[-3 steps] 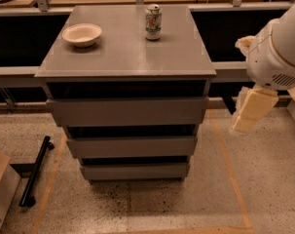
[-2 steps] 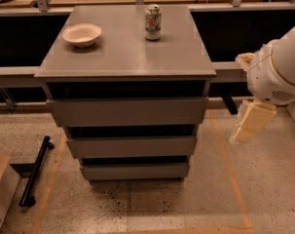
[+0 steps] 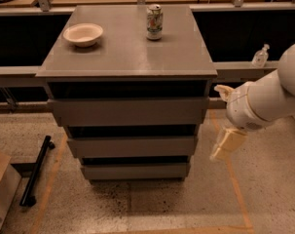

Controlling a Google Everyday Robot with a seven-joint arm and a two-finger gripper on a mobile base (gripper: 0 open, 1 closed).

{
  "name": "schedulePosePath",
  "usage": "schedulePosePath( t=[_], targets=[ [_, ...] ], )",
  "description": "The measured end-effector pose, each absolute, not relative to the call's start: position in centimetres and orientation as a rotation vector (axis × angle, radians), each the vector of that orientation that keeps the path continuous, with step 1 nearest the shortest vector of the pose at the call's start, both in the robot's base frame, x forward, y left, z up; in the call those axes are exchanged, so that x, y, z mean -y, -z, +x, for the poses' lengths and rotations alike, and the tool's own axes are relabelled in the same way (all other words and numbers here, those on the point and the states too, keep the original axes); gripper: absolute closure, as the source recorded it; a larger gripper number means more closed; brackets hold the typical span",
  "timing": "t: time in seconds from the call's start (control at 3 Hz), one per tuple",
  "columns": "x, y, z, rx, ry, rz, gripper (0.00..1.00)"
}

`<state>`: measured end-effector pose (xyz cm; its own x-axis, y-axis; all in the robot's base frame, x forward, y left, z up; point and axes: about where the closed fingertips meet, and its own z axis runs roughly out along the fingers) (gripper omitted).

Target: Open bottom drawer

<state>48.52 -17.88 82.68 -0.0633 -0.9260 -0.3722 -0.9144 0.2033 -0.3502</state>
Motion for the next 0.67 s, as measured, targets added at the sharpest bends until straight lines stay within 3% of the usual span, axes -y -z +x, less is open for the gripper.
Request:
schedulePosePath(
  t=[0.33, 0.67],
  targets=[
    [14.75, -75.34, 50.59, -1.946, -0.083, -1.751, 0.00],
    [14.75, -75.34, 50.59, -1.946, -0.083, -1.751, 0.00]
  ],
)
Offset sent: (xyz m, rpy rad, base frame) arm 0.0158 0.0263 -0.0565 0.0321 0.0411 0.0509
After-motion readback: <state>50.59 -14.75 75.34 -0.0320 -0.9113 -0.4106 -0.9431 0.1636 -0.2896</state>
